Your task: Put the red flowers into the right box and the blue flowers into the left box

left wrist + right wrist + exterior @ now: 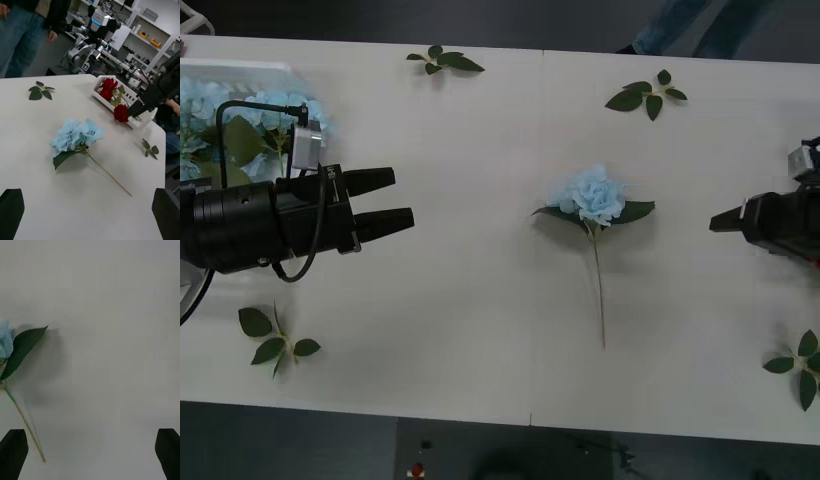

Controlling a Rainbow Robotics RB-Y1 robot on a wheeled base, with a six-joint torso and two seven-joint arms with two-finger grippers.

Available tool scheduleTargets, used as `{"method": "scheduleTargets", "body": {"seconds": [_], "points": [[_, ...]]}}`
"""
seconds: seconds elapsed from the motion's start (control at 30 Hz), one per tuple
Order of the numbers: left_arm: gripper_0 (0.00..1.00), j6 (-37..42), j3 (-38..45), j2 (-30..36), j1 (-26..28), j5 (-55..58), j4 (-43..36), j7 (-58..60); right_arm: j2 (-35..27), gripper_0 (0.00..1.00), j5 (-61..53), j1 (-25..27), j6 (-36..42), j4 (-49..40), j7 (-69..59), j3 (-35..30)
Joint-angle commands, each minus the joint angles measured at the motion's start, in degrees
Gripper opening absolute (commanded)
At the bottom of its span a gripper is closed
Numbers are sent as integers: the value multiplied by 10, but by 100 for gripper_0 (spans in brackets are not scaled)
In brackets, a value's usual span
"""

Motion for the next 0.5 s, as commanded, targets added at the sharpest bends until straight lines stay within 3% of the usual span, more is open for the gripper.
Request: {"method": "scheduleTargets", "body": {"seconds": [0.03,0.27,0.5], "points": [[100,-8,-5,0,-21,9,-6,-19,16,100,16,31,-2,-72,-9,5],[100,-9,-5,0,-21,9,-5,-19,76,100,113,53,-3,-139,-4,37],[100,-9,-5,0,-21,8,-6,-19,141,100,300,19,-4,-145,1,117]]}}
